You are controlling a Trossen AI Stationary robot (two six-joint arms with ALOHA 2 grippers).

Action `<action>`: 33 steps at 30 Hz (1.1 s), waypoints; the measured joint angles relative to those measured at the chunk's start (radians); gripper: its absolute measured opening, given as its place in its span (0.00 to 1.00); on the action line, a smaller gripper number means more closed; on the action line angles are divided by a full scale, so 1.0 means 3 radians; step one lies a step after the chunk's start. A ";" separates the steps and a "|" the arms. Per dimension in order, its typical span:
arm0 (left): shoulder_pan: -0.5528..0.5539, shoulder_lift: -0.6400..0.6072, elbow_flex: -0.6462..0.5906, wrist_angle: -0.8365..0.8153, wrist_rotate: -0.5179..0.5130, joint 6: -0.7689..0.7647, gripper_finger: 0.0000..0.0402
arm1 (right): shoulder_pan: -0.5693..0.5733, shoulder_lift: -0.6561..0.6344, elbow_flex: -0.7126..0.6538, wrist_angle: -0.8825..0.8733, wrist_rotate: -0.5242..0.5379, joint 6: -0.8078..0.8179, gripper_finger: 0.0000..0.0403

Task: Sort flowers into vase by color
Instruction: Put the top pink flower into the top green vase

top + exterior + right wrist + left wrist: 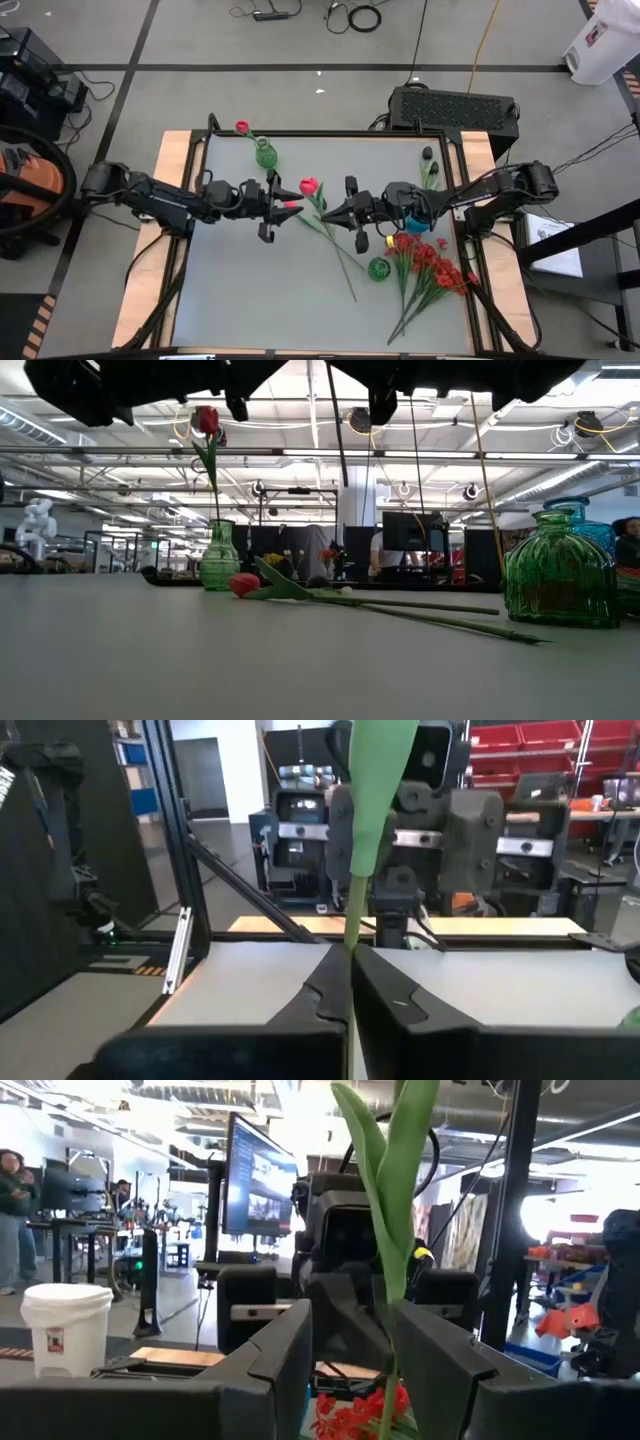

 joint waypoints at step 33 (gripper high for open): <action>-0.0046 0.0501 0.0417 0.0117 0.0238 -0.0265 0.36 | -0.0001 0.0001 0.0000 -0.0064 0.0009 0.0001 0.00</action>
